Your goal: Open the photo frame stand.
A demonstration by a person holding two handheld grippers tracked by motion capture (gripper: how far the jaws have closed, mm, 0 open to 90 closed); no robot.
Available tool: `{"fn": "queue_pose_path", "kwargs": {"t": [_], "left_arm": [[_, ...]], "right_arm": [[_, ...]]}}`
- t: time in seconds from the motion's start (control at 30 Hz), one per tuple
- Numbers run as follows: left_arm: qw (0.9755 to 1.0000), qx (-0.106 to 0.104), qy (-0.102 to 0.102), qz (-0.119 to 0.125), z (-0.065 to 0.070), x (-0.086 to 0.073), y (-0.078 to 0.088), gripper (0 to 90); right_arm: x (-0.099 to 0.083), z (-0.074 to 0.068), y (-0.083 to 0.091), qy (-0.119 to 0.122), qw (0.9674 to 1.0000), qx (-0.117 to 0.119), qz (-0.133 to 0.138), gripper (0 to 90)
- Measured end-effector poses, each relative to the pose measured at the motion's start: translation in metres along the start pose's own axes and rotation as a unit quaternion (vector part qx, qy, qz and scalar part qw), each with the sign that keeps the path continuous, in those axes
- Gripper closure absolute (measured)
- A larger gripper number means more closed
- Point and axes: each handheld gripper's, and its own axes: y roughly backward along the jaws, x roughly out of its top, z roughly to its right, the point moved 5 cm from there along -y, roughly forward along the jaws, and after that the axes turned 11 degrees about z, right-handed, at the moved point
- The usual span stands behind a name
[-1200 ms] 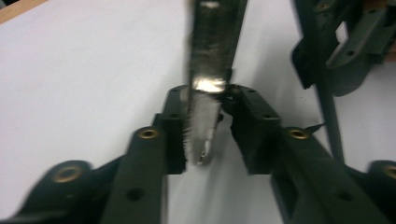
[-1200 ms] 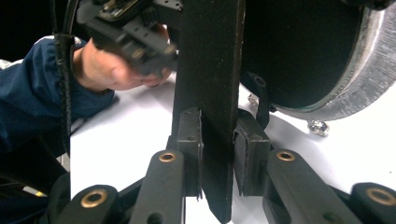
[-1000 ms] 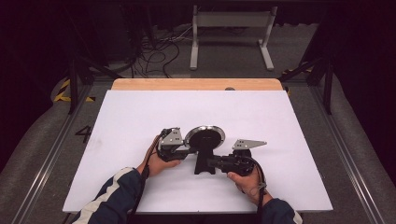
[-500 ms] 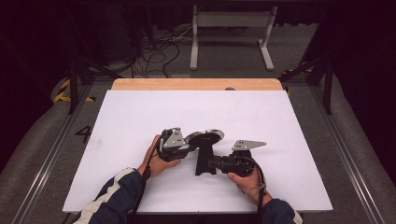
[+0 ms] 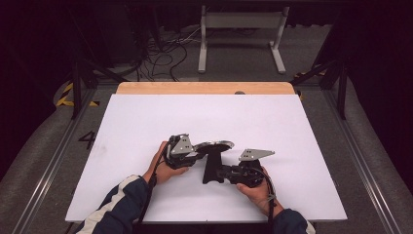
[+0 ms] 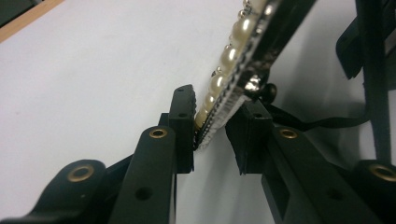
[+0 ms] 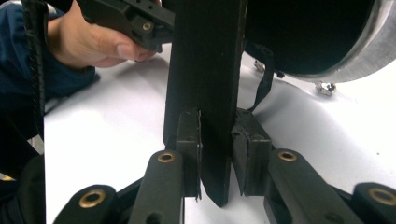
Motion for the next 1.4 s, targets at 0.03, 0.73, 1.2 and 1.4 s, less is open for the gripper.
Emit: {"fn": "queue_pose_path", "kwargs": {"t": [0.03,0.73,1.2,1.4], "left_arm": [[1.0,0.003,-0.003,-0.001,0.0,0.0,0.0,73.0],[0.9993,0.035,-0.013,-0.008,-0.003,-0.001,-0.002,73.2],[0.9994,0.02,-0.025,-0.013,-0.002,-0.002,0.002,67.6],[0.9997,0.016,-0.016,-0.006,-0.004,-0.002,0.004,69.9]], "right_arm": [[0.0,0.0,0.001,-0.002,1.0,-0.001,0.0,75.7],[0.001,0.003,0.0,0.01,0.9998,-0.015,0.003,76.7],[0.004,-0.002,0.008,0.054,0.9974,-0.046,0.012,78.6],[0.013,-0.007,0.018,0.075,0.9951,-0.056,0.033,78.6]]}}
